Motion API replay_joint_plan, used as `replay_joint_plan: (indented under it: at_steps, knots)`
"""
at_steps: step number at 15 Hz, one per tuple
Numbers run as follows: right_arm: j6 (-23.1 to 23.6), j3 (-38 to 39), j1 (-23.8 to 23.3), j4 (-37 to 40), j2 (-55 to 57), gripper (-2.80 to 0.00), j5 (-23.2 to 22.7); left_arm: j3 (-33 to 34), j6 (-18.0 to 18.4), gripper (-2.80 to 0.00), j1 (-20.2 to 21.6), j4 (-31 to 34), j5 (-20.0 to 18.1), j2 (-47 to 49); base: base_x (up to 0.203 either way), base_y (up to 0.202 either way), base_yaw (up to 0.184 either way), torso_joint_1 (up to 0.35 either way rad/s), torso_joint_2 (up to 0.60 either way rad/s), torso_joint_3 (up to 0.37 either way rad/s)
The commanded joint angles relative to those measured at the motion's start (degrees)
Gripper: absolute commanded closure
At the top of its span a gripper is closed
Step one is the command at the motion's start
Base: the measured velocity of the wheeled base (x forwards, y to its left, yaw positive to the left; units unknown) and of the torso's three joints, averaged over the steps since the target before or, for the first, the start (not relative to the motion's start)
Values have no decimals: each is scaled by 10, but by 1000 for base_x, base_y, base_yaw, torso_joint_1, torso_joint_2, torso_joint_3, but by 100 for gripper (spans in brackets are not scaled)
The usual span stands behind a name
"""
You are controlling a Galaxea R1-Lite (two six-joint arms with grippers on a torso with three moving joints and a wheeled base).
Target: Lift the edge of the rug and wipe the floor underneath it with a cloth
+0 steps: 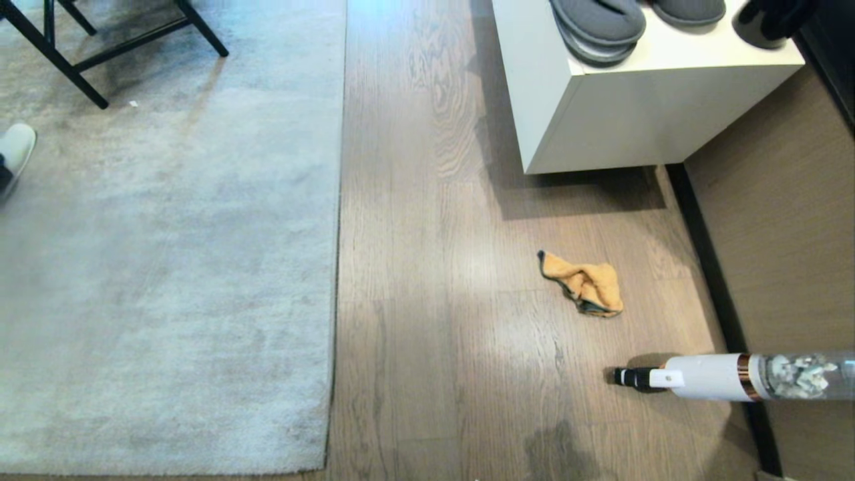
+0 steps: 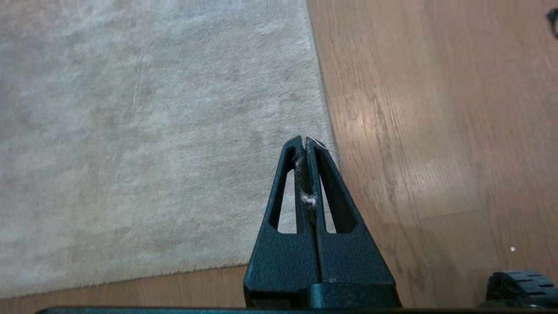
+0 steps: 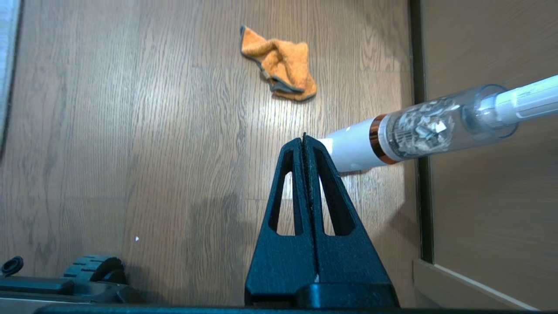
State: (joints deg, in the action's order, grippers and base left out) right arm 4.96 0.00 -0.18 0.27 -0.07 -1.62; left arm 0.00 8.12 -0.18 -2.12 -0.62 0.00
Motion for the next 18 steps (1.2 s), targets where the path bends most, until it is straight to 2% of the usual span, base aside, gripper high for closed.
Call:
replay_joint_plan:
  at_steps: [1,18]
  knots:
    - [0,0,0,0,1,0,0,0,1,0,0,0,-1,0,0,0,0,4,6,204]
    - [0,0,0,0,1,0,0,0,-1,0,0,0,-1,0,0,0,0,3,1,200]
